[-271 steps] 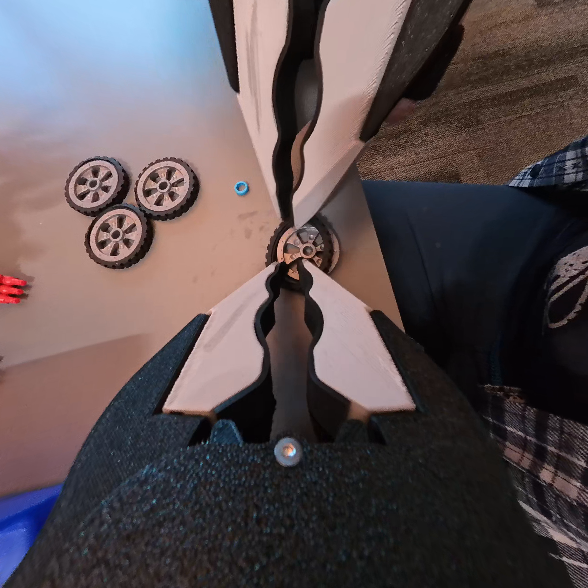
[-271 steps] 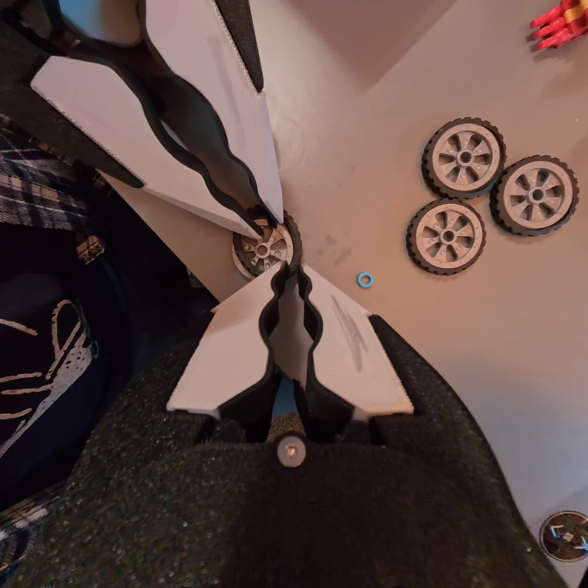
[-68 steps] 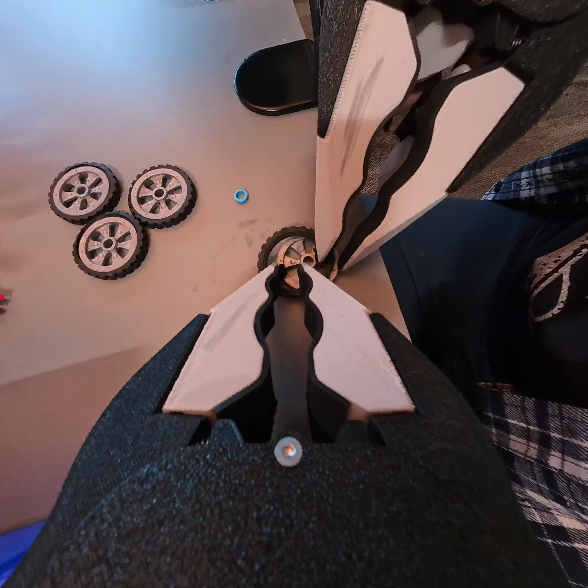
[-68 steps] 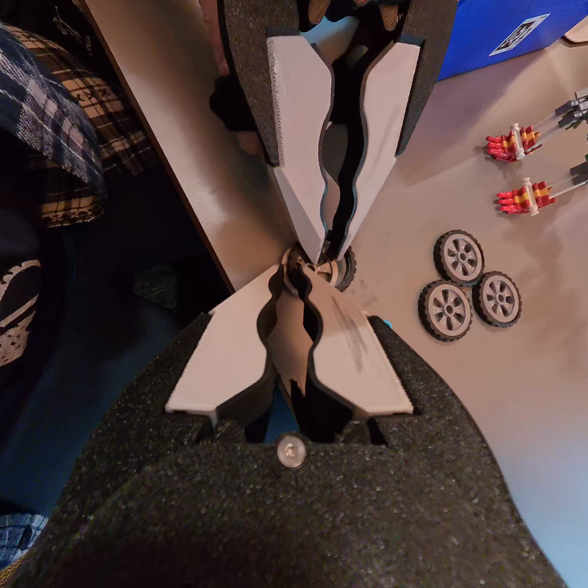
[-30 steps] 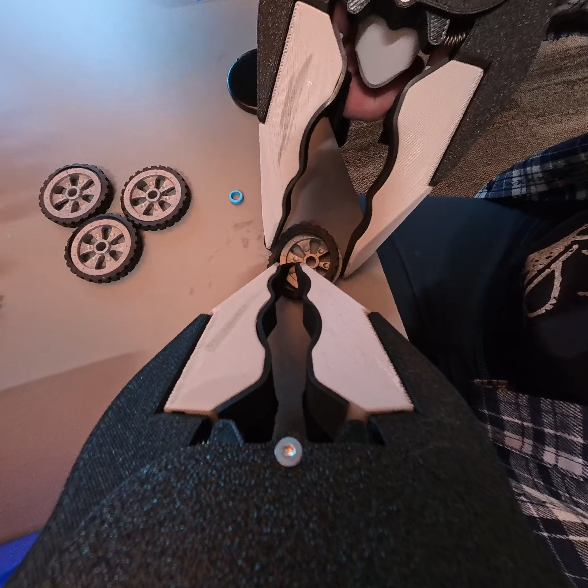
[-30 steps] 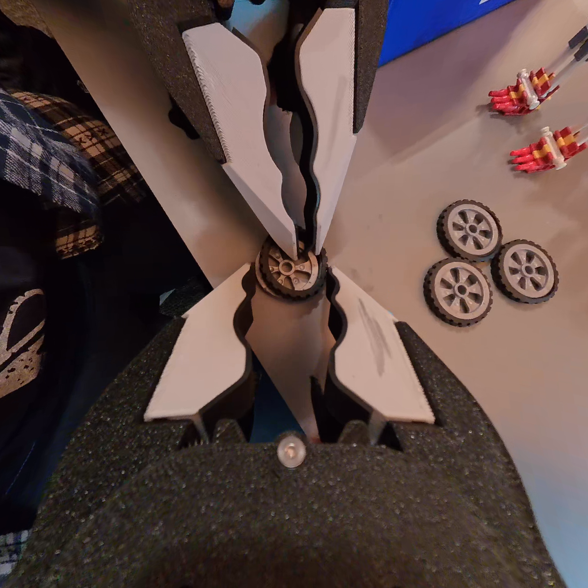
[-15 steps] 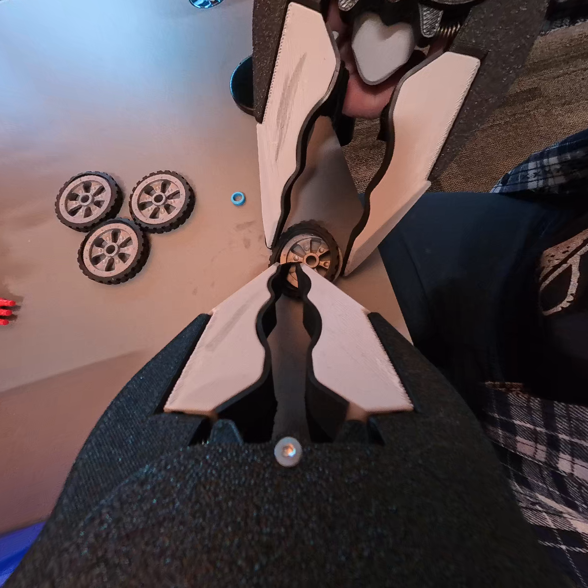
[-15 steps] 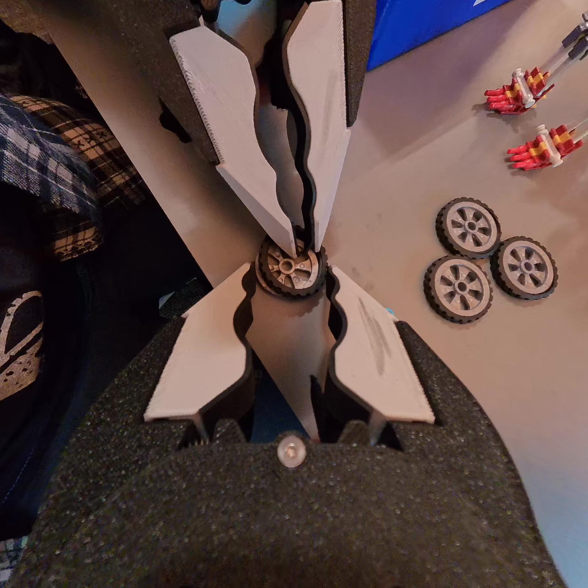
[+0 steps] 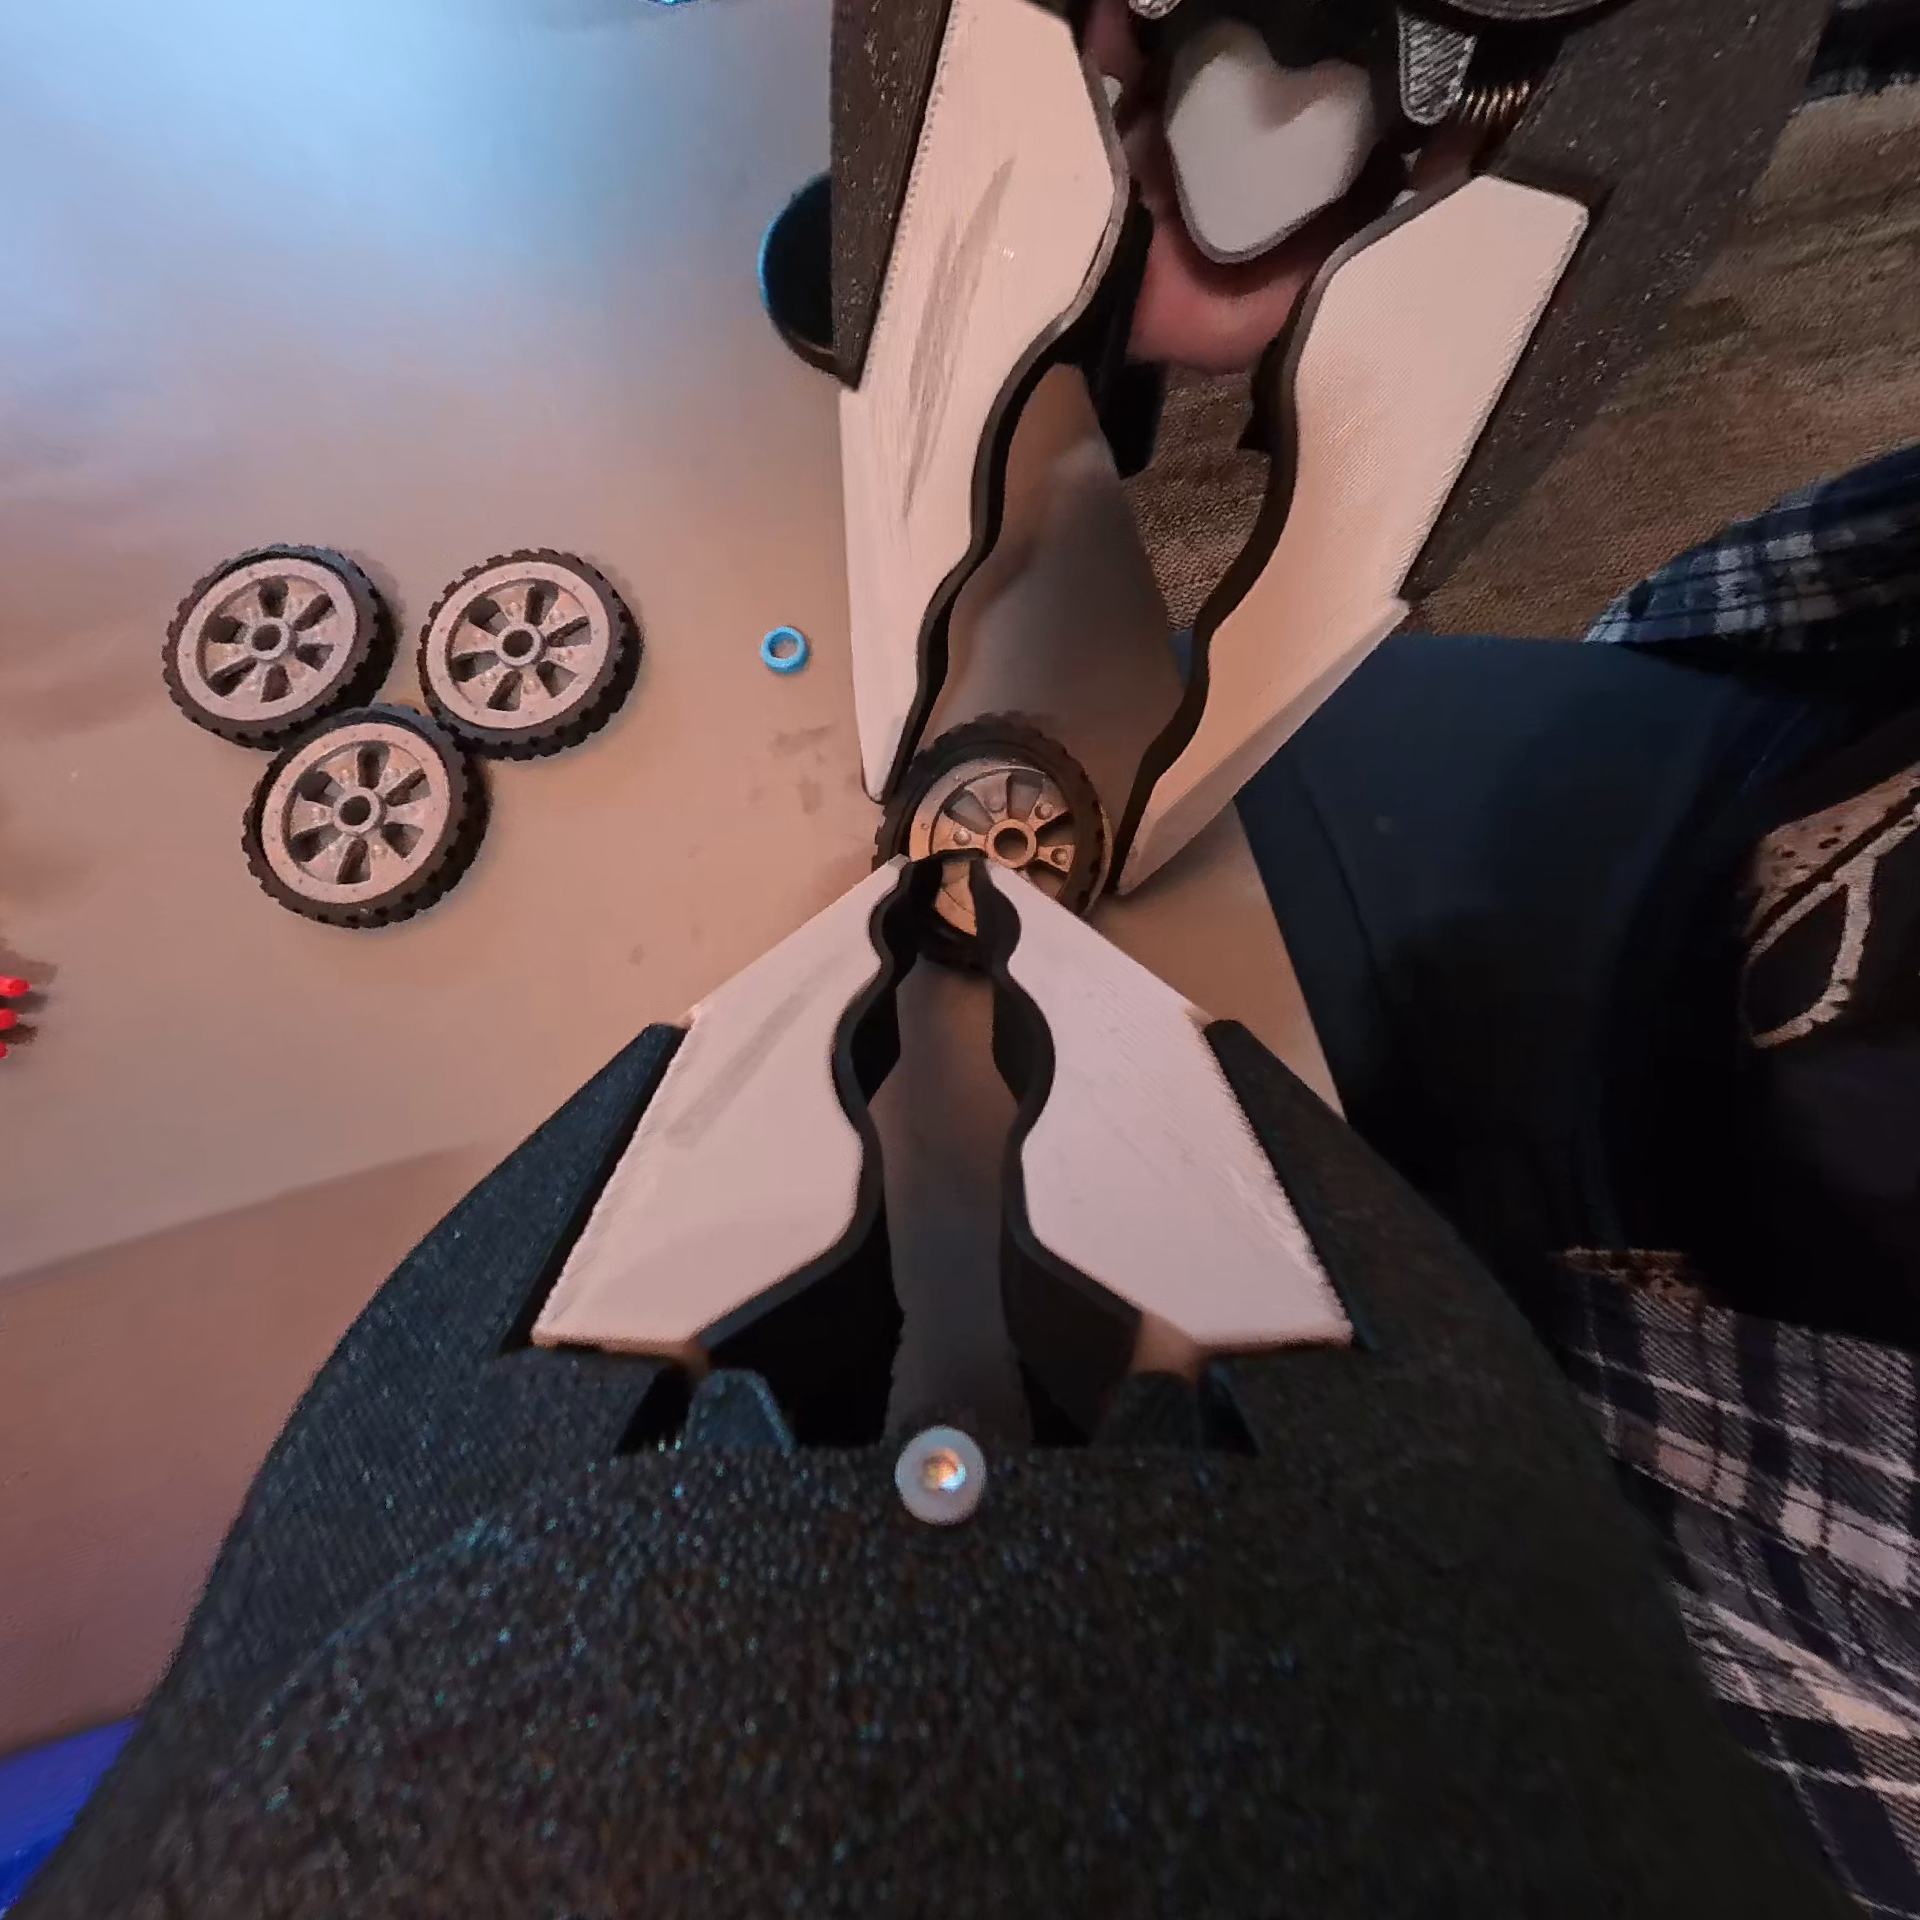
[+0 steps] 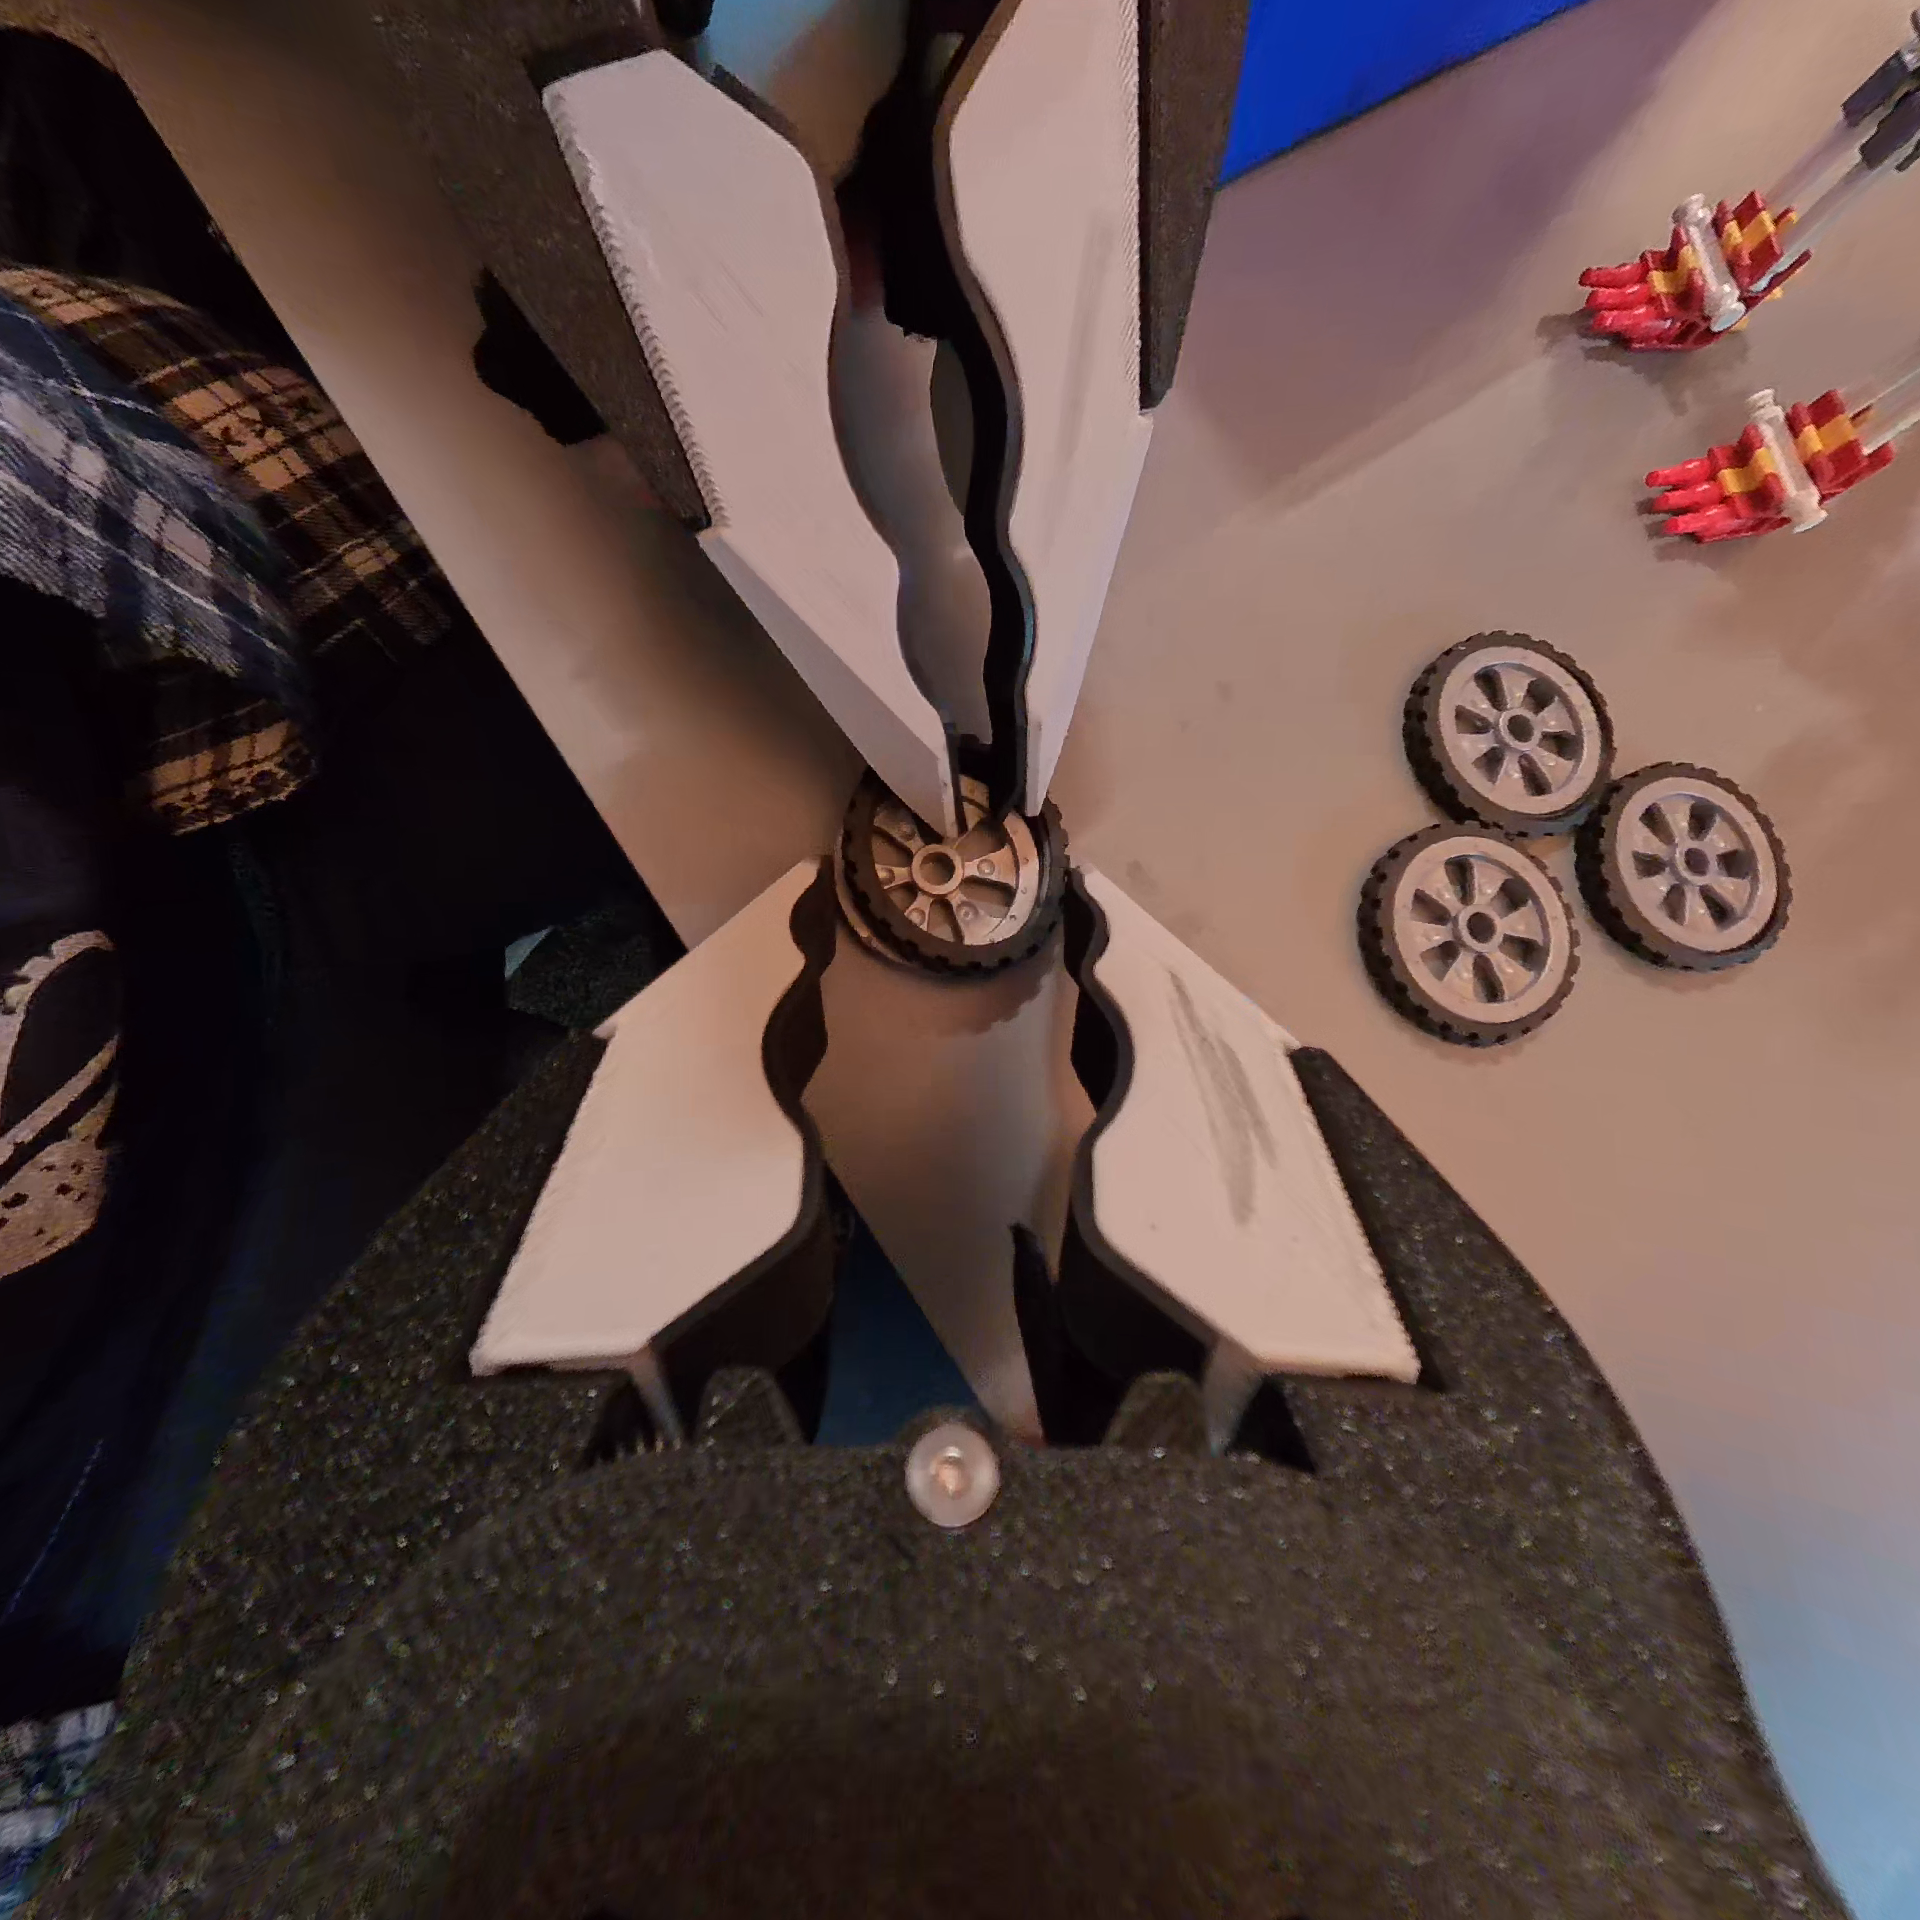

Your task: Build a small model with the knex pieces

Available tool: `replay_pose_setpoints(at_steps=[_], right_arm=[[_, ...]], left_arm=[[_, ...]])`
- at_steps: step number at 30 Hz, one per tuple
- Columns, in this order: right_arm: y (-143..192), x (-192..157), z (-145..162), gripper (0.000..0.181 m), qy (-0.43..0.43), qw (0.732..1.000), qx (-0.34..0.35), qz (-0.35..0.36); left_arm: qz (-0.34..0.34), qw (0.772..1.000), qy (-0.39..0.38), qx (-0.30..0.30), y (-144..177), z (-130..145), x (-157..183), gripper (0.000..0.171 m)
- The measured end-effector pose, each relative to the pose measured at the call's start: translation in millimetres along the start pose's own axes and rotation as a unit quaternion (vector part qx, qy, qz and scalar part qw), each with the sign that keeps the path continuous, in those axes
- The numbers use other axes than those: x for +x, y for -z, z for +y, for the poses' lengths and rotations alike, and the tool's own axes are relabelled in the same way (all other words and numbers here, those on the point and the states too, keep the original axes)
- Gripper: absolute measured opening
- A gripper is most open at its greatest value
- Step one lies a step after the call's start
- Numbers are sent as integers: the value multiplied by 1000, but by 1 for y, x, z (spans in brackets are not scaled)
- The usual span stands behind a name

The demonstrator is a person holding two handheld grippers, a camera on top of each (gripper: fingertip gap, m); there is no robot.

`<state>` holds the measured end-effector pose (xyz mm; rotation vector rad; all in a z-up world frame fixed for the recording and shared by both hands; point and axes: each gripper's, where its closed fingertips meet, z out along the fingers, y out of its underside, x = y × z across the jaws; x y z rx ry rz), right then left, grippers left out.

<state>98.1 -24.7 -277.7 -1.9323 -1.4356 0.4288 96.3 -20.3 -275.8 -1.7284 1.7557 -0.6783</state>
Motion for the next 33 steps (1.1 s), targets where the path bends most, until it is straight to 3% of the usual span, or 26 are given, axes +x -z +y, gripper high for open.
replay_pose_setpoints(at_steps=[4,16,18,19,23,28,30,33], right_arm=[[-3,5,-3,43,8,1000,-8,5],[-2,6,-1,43,-4,1000,1,12],[0,5,1,43,-6,1000,1,11],[1,3,1,43,-7,1000,3,10],[2,2,1,43,0,1000,1,18],[3,3,0,43,26,999,8,26],[3,3,-1,43,33,999,11,27],[2,5,-1,42,35,999,10,32]], left_arm=[[-16,999,-25,-20,2,2,-6,10],[-22,1000,-16,9,2,2,-11,10],[-45,999,-13,12,4,3,-20,38],[-39,999,-5,14,5,3,-20,42],[-29,999,-20,8,2,1,-9,24],[-10,1000,17,5,0,2,-11,30],[4,1000,8,4,-1,2,-5,18],[-3,1000,8,4,-1,1,-6,18]])
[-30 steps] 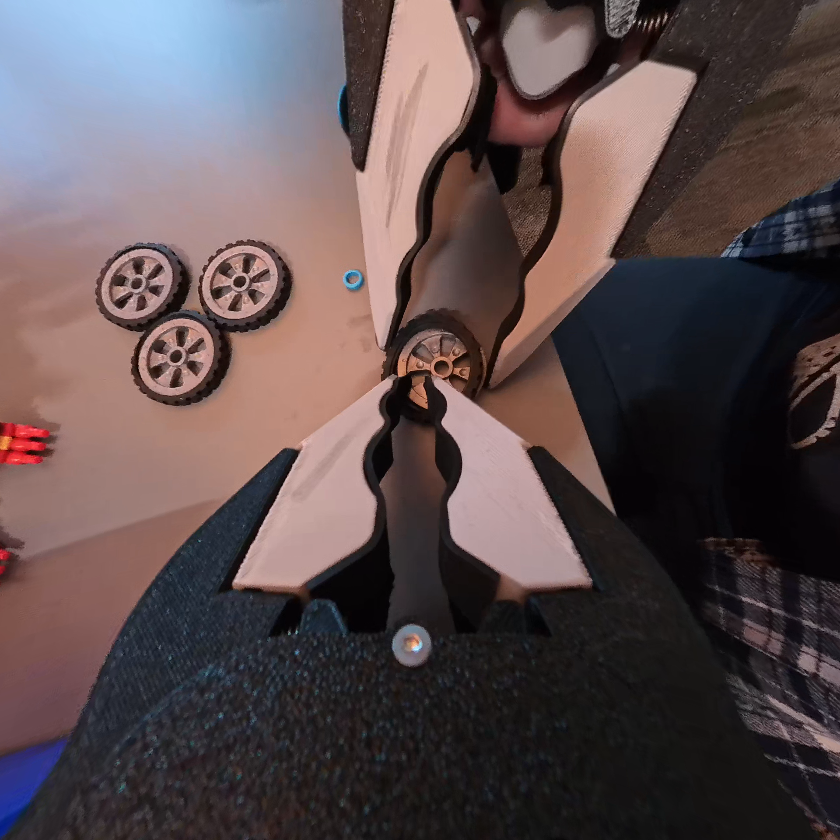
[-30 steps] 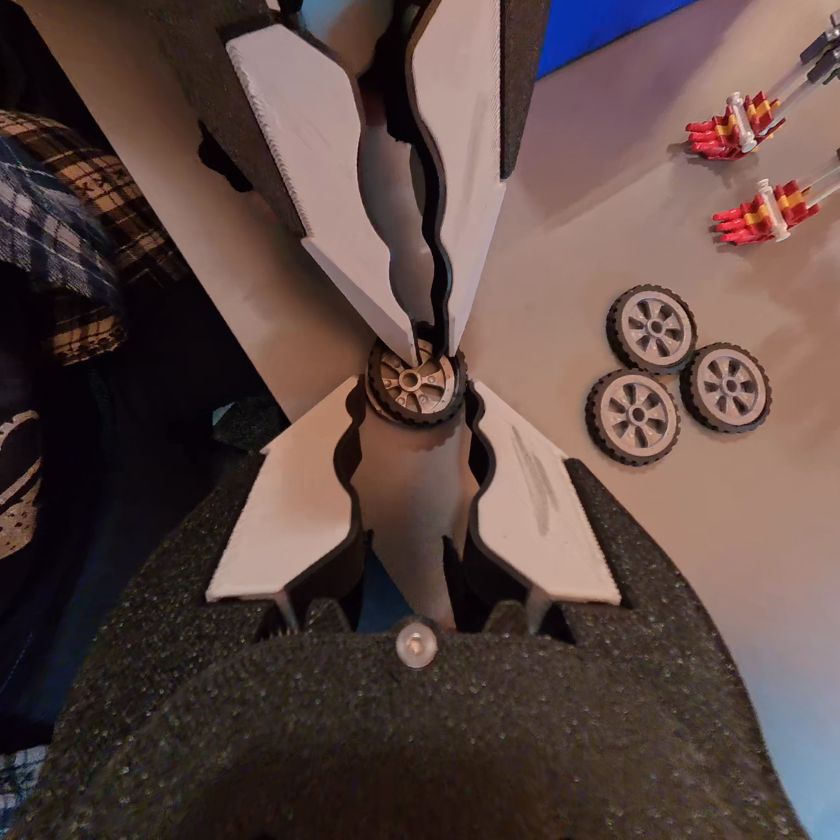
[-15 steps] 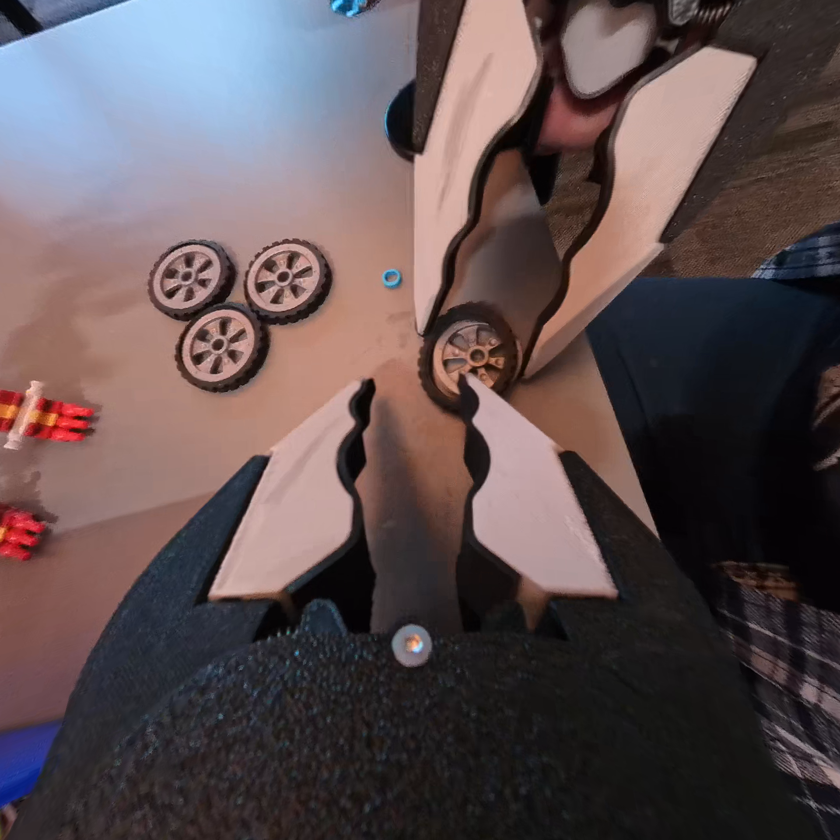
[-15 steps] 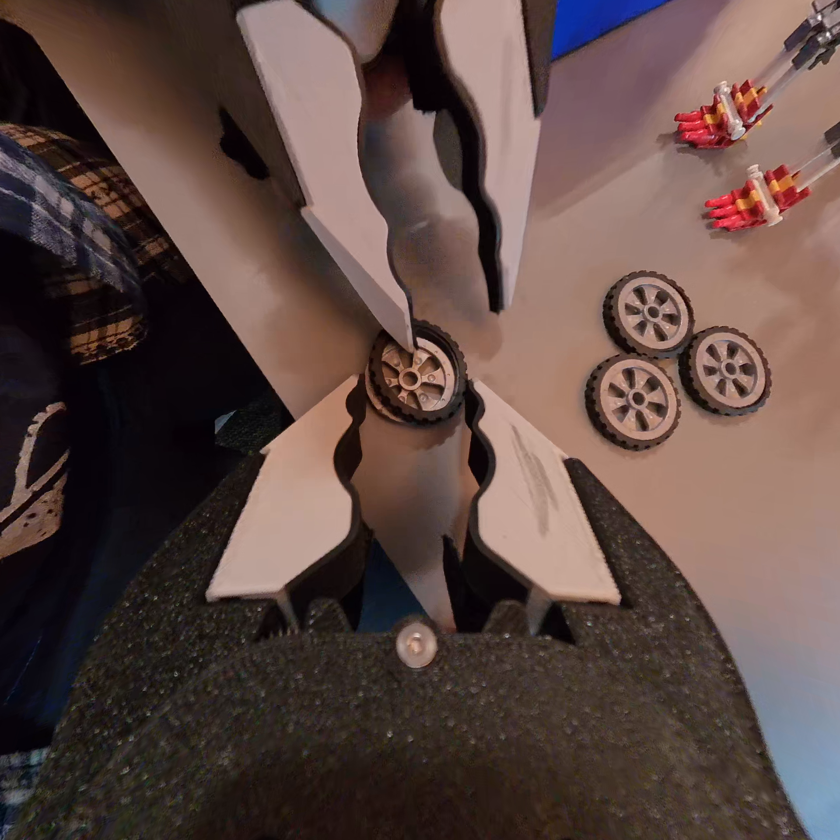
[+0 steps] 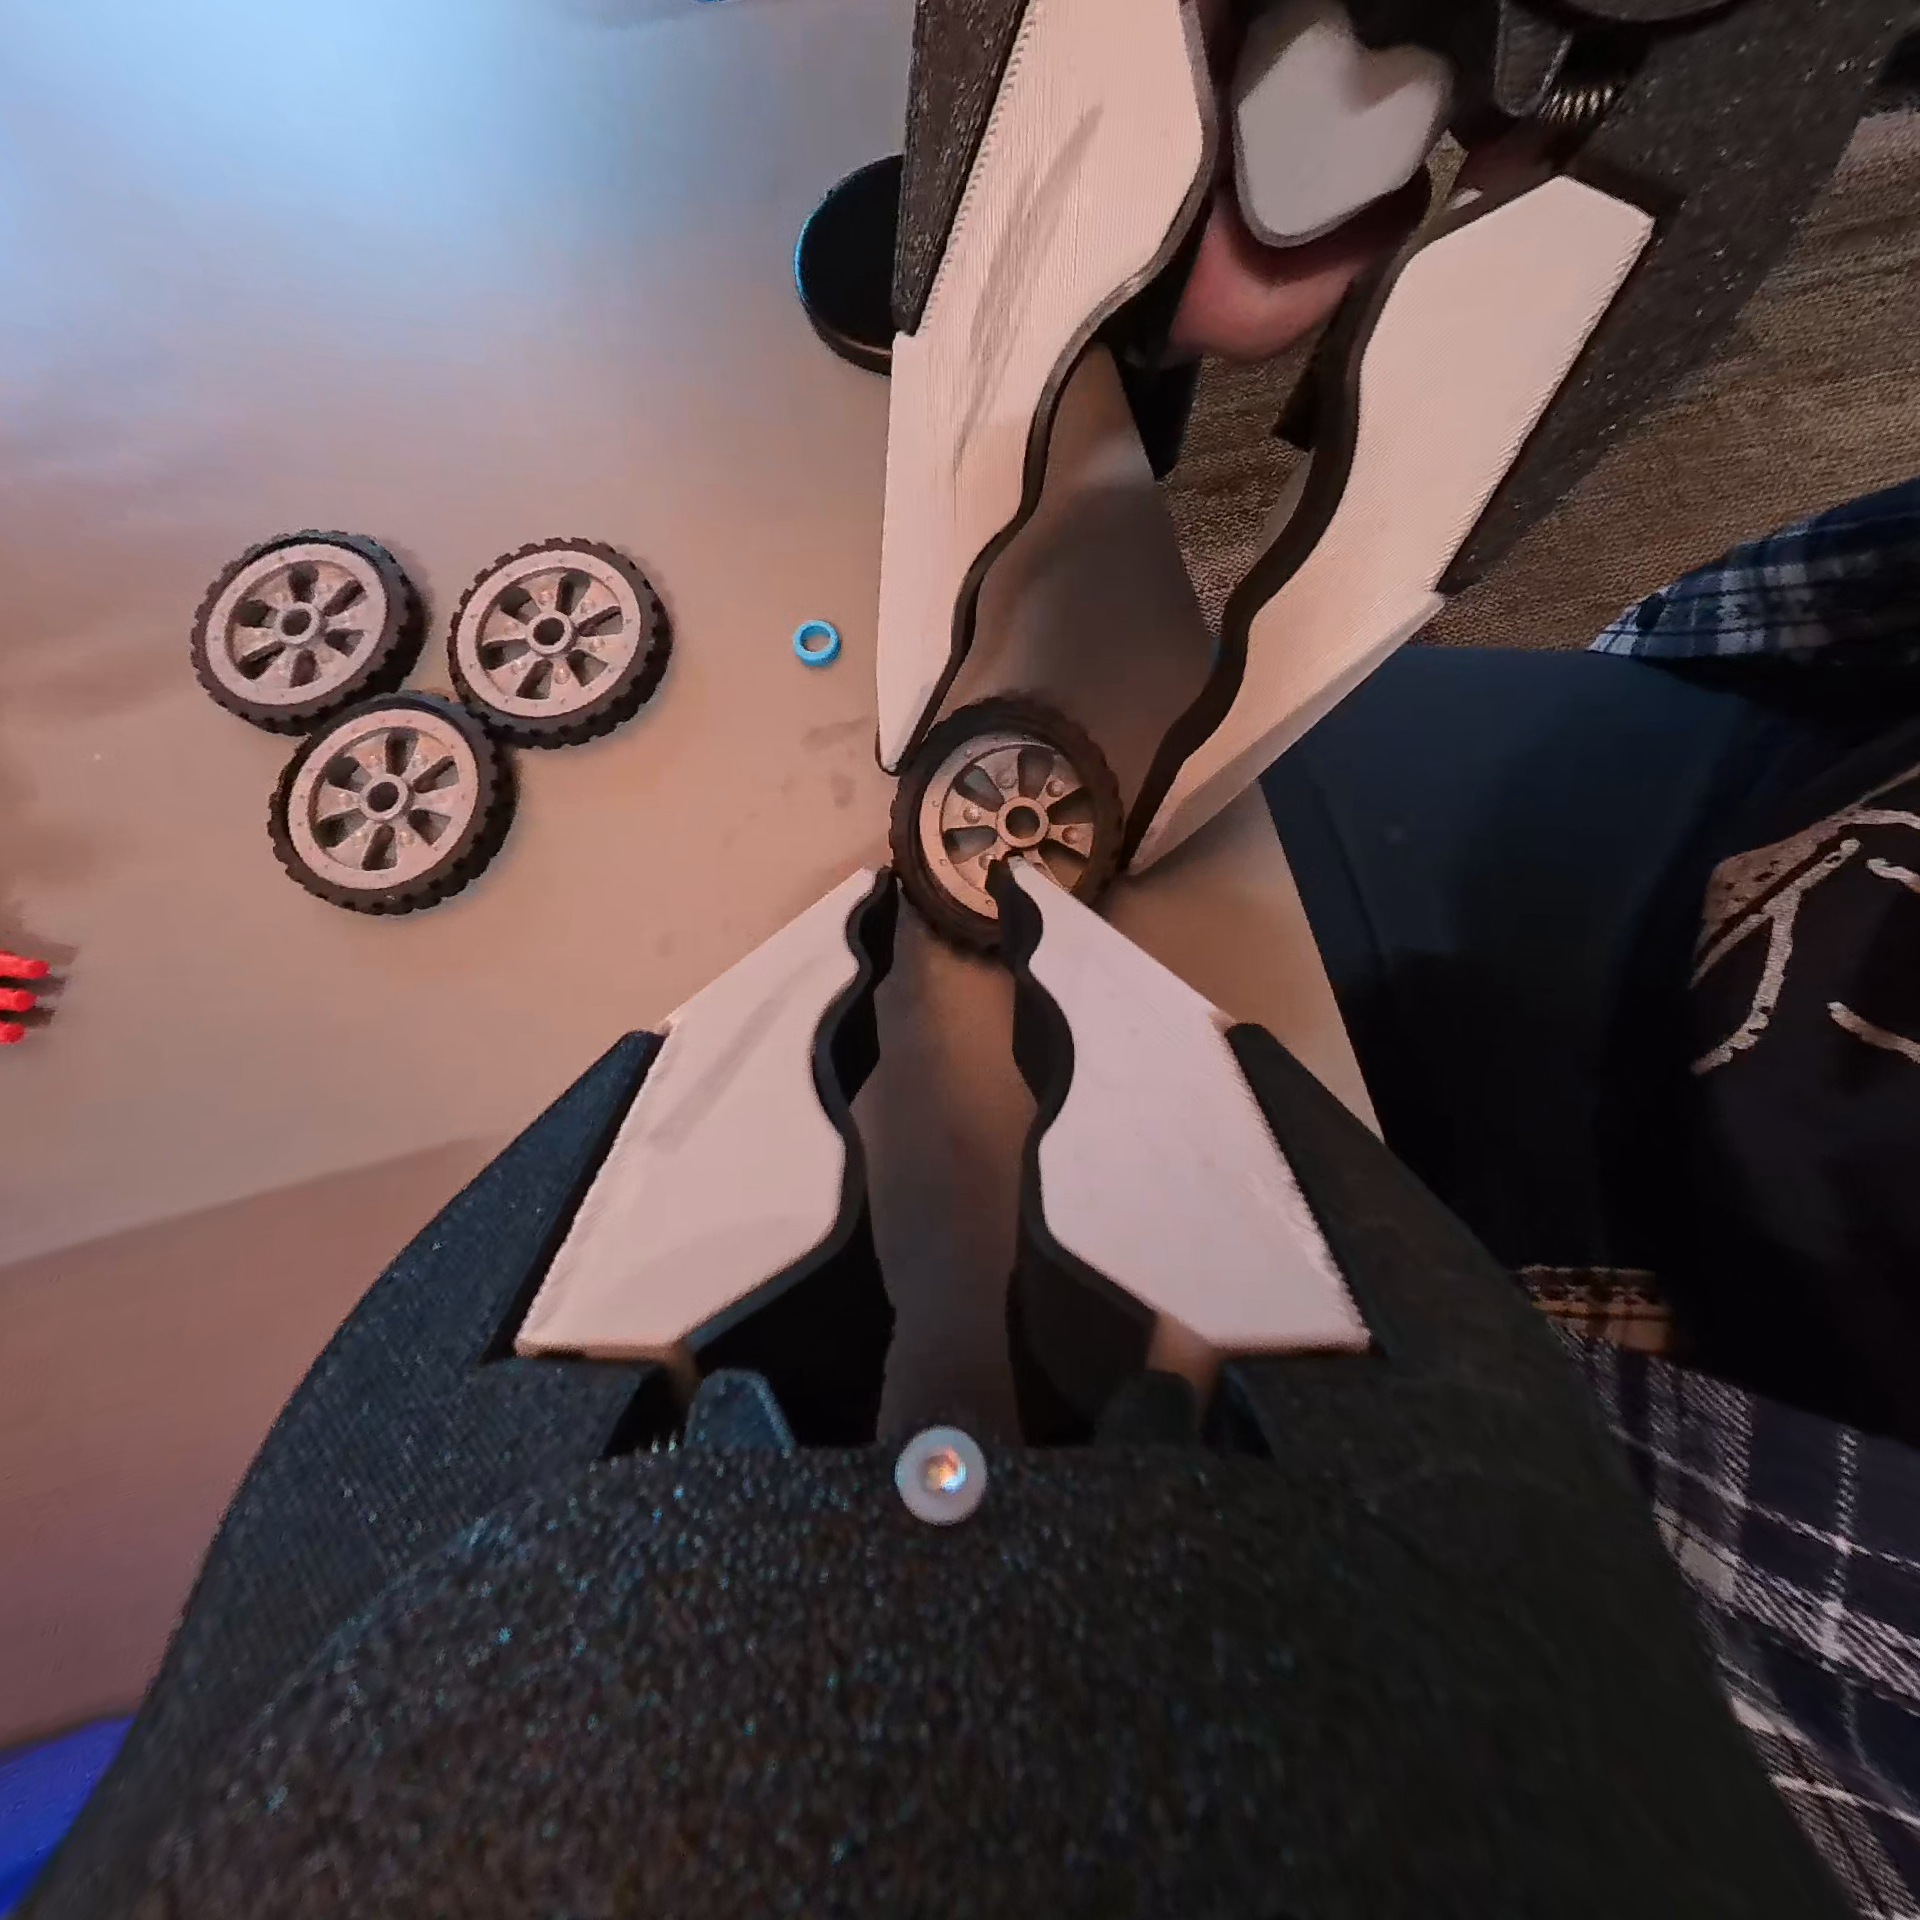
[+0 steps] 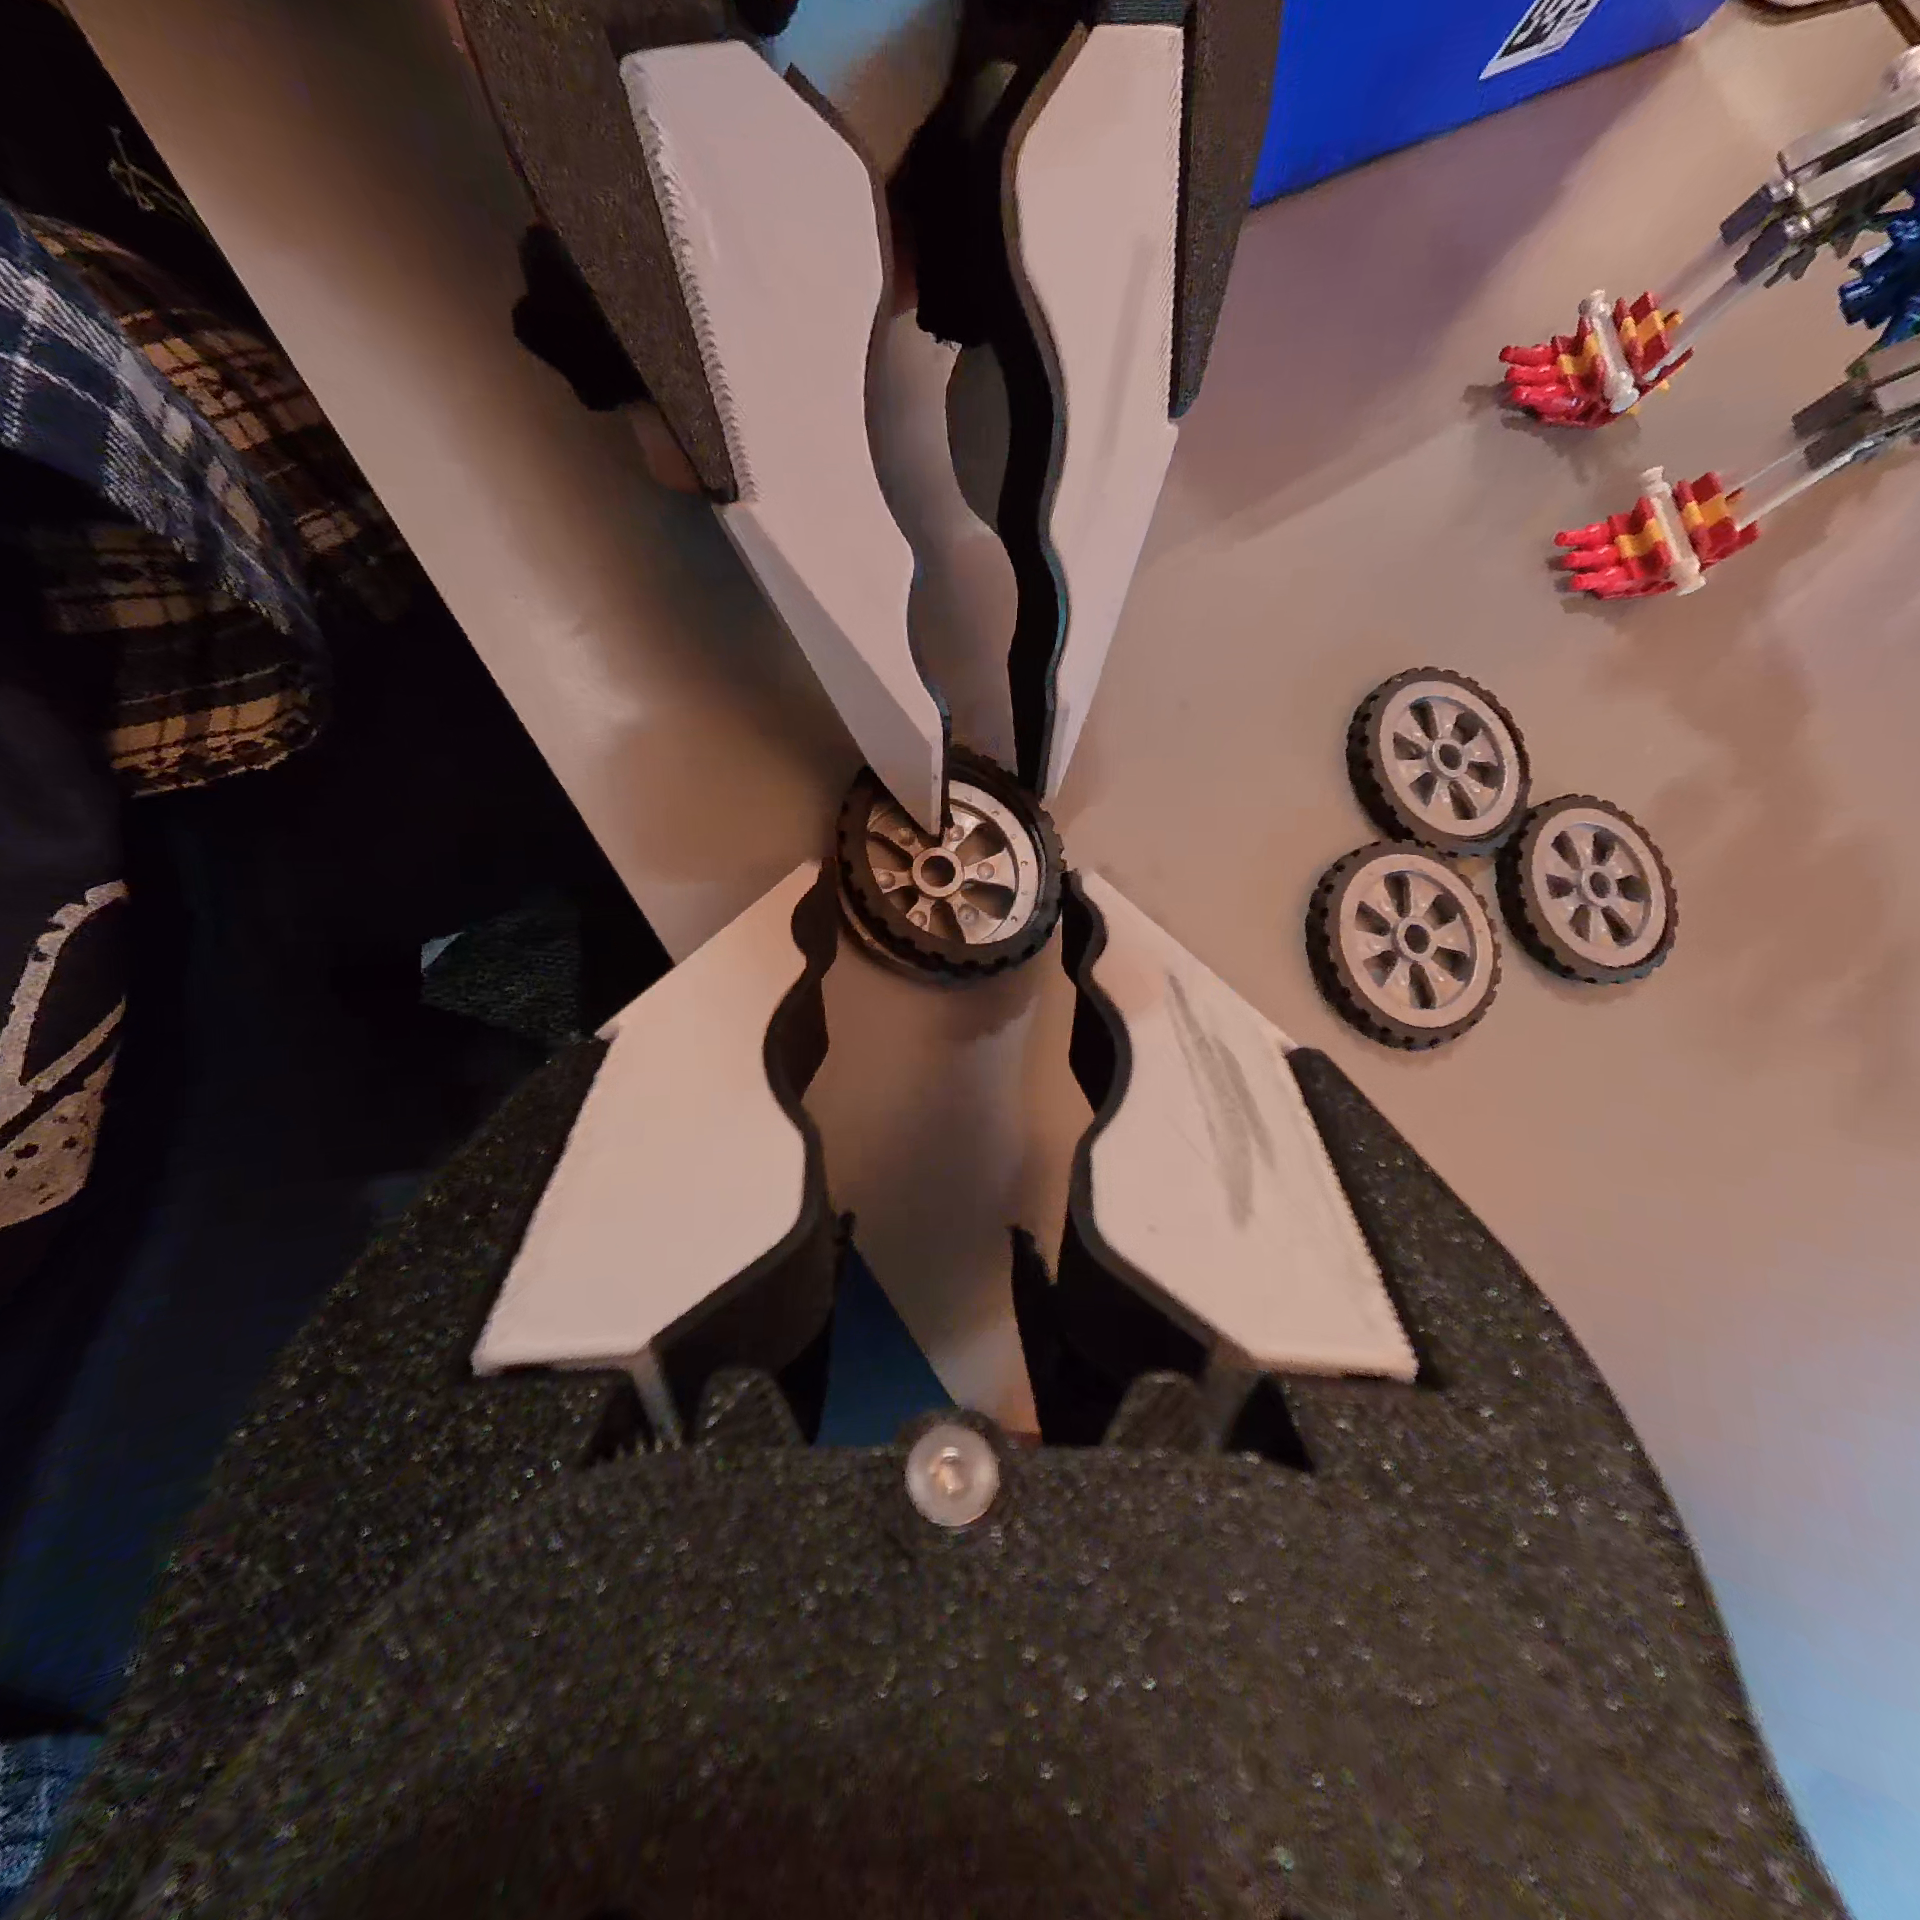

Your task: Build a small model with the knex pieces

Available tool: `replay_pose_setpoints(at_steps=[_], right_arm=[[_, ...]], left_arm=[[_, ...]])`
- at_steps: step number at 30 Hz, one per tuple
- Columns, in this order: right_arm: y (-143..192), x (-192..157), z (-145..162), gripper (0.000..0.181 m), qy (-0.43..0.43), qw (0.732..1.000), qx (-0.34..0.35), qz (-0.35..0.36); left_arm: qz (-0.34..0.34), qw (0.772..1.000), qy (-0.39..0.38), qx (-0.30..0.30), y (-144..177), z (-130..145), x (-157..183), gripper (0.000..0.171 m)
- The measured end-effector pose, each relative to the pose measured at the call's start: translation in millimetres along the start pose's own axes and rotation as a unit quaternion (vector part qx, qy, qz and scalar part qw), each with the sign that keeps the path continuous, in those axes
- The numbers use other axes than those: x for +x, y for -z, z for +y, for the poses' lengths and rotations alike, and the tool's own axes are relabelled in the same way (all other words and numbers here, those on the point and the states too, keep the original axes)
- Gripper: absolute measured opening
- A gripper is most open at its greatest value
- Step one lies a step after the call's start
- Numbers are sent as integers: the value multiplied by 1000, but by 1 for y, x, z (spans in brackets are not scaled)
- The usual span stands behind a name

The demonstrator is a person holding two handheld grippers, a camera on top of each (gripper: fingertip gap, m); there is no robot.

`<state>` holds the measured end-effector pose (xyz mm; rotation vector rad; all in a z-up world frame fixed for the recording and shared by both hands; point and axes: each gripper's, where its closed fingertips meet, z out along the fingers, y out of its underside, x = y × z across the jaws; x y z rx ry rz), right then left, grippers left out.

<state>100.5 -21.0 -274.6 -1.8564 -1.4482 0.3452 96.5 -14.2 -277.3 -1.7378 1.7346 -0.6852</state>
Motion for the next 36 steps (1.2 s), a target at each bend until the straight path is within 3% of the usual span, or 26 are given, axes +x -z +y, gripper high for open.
replay_pose_setpoints(at_steps=[11,15,24,31,36], right_arm=[[2,4,-6,42,57,997,-5,51],[5,3,-7,42,85,994,-11,62],[16,1,-18,42,150,985,5,85],[11,3,-10,42,103,992,2,66],[8,4,6,42,24,999,-5,37]], left_arm=[[-10,1000,6,10,1,-3,-4,18],[-7,1000,12,15,2,-4,-6,28],[52,998,27,36,3,-13,5,17],[27,1000,5,13,-3,-9,1,18],[38,999,5,16,-2,-10,3,24]])
